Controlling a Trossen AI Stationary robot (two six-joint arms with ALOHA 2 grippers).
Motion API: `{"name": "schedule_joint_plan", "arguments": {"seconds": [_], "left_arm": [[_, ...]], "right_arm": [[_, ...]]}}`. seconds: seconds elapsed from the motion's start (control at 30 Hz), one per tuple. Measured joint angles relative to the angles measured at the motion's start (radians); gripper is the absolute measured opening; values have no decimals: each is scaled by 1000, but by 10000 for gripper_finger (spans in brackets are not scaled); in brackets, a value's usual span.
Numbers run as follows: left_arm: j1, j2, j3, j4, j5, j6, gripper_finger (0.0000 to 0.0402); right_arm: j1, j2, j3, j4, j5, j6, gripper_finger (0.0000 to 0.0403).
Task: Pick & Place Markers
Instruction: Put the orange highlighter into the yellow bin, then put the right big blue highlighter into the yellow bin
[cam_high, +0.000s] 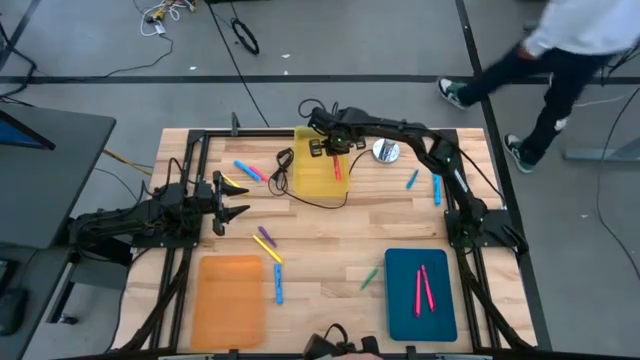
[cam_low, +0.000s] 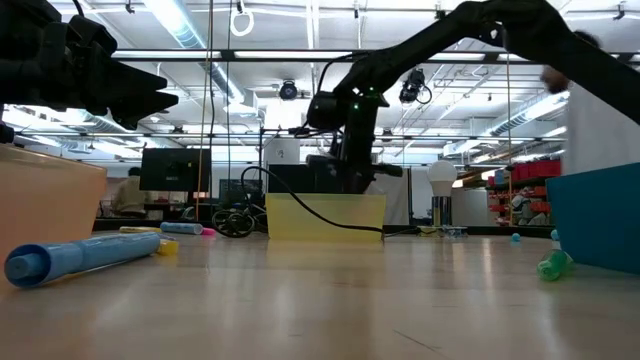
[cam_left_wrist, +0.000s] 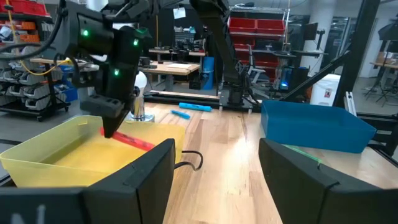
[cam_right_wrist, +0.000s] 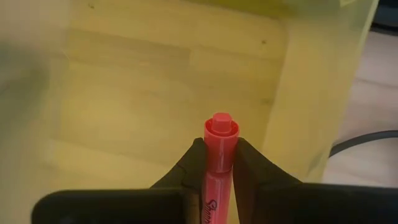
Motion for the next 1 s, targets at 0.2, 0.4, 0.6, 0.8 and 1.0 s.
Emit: {"name": "schedule_joint_plan", "arguments": {"seconds": [0.2, 0.4, 0.6, 0.8, 1.0], "left_arm": [[0, 0, 0, 0, 0, 0, 238], [0, 0, 0, 0, 0, 0, 238], [0, 0, 0, 0, 0, 0, 238], [0, 0, 0, 0, 0, 0, 238], [0, 0, 0, 0, 0, 0, 238]], "right_arm": [[-2, 3, 0, -3, 0, 24, 59], [-2, 3, 0, -5, 7, 30, 137], [-2, 3, 0, 21, -2, -22, 212], [11, -36, 0, 58, -20, -89, 238], [17, -96, 0, 64, -21, -134, 240]]}}
